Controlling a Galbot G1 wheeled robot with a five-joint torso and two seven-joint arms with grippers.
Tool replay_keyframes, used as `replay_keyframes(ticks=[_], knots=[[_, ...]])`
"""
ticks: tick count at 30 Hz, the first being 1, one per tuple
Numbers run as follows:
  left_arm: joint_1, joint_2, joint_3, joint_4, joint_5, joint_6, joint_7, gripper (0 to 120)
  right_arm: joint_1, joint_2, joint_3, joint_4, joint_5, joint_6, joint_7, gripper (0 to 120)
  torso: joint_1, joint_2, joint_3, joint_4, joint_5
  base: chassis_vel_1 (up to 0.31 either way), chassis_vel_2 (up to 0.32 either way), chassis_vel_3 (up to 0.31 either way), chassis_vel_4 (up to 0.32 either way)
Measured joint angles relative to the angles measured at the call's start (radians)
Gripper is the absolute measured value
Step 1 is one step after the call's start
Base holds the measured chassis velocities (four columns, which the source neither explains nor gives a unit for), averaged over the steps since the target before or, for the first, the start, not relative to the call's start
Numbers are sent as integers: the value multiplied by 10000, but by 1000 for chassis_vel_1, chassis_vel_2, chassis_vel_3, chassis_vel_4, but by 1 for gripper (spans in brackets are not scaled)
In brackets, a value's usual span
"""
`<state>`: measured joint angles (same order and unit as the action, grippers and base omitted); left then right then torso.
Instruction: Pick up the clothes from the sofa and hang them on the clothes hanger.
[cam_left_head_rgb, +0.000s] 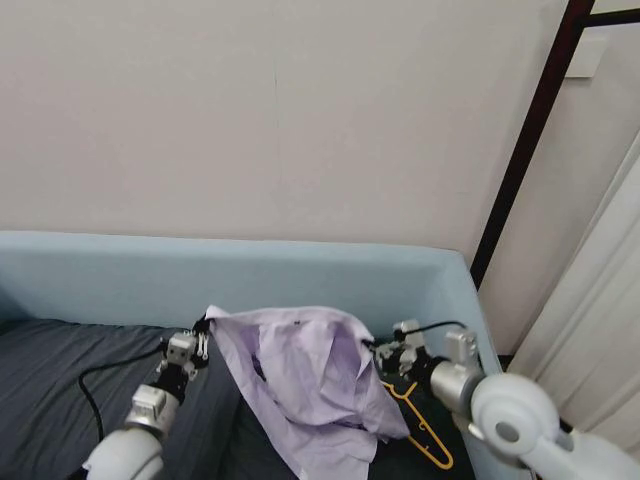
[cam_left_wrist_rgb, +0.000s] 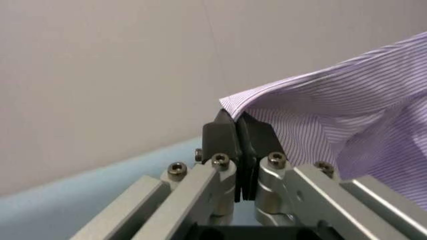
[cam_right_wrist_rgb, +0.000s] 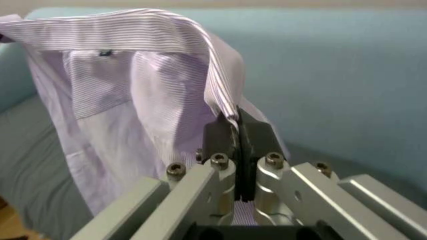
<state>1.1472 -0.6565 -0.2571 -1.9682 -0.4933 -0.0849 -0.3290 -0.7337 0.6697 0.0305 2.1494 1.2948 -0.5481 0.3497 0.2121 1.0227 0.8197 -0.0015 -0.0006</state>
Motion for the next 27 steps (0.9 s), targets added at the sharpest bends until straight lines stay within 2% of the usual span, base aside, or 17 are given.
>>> replay_keyframes(ticks=[3,4,6,8,9,12,13,14,18,24,27], knots=[[-1125,1046,162,-452,-985,557,-31,0,775,-538,300,44,591,72,-139,0,0,0,0,1,3,0,0,0,0],[-1125,1046,162,-452,-985,557,-31,0,775,-538,300,44,591,72,-139,0,0,0,0,1,3,0,0,0,0],[-1984,1703,380,-485,-1444,752,18,0,1519,-1007,279,-119,969,104,-328,0,0,-1,1,1,-3,0,0,0,0],[-2888,2441,642,-518,-2014,853,70,0,2994,-1460,-309,-400,1458,105,-478,0,0,-1,1,-3,0,0,0,0,0],[-2888,2441,642,-518,-2014,853,70,0,2994,-1460,-309,-400,1458,105,-478,0,0,-1,1,-3,0,0,0,0,0],[-3253,3063,463,-757,-2703,1104,8,0,5072,-1334,-1336,-736,1928,104,-533,0,1,0,1,8,-3,0,0,0,0],[-3456,3171,424,-851,-2936,1244,-35,0,5682,-1201,-1686,-792,2117,103,-485,0,0,0,0,13,-3,0,0,0,0],[-3456,3171,424,-851,-2936,1244,-35,0,5682,-1201,-1686,-792,2117,103,-485,0,0,0,0,13,-3,0,0,0,0],[-3981,3326,360,-932,-3419,1762,-256,0,7520,-411,-3027,-1420,2177,100,-392,0,0,0,0,1,-2,0,0,0,0],[-4453,3132,599,-418,-3620,2122,-414,0,8502,392,-3779,-2948,1803,227,-515,0,2,-1,2,6,-6,0,0,0,0],[-4100,3140,345,-554,-3776,2172,-470,0,8336,334,-3758,-2971,1783,276,-504,0,3,-2,2,5,-6,0,0,0,0]])
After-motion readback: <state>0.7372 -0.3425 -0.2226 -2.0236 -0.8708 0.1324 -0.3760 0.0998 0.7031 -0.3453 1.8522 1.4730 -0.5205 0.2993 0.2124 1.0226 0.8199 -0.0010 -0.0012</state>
